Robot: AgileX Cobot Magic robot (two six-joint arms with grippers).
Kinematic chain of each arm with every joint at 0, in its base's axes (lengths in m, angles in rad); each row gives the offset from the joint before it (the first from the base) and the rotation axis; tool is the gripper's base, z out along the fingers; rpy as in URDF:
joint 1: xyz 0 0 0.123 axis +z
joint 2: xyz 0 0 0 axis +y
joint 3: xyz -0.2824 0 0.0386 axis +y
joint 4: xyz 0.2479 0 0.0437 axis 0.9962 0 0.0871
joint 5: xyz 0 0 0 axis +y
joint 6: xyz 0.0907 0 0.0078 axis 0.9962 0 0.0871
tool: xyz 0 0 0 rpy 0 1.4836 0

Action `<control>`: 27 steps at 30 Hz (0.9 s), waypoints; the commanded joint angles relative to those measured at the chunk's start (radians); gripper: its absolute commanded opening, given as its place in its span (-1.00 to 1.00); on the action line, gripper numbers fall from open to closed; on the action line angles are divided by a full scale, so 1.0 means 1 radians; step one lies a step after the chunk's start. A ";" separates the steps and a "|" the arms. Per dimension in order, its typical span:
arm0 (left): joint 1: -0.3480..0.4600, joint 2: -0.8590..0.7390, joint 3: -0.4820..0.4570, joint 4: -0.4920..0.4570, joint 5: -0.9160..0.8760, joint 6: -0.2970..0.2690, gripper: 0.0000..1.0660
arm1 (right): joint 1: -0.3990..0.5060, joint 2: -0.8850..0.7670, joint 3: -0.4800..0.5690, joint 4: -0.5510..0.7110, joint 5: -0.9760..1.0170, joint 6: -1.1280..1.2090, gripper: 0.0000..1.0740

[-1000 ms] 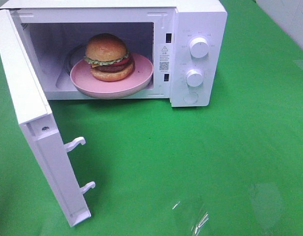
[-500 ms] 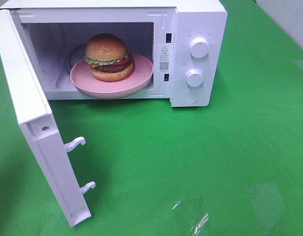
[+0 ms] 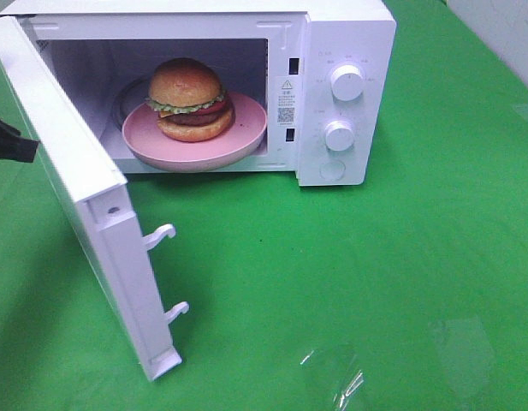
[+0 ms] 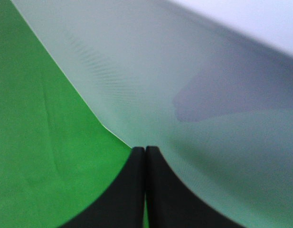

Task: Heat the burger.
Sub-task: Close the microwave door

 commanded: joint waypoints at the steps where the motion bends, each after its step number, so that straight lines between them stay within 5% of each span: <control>1: -0.012 0.040 -0.039 -0.007 -0.011 -0.003 -1.00 | 0.000 -0.028 0.001 -0.007 -0.011 -0.009 -0.09; 27: -0.211 0.347 -0.404 -0.007 -0.014 0.001 -1.00 | 0.000 -0.028 0.001 -0.005 -0.011 -0.008 -0.09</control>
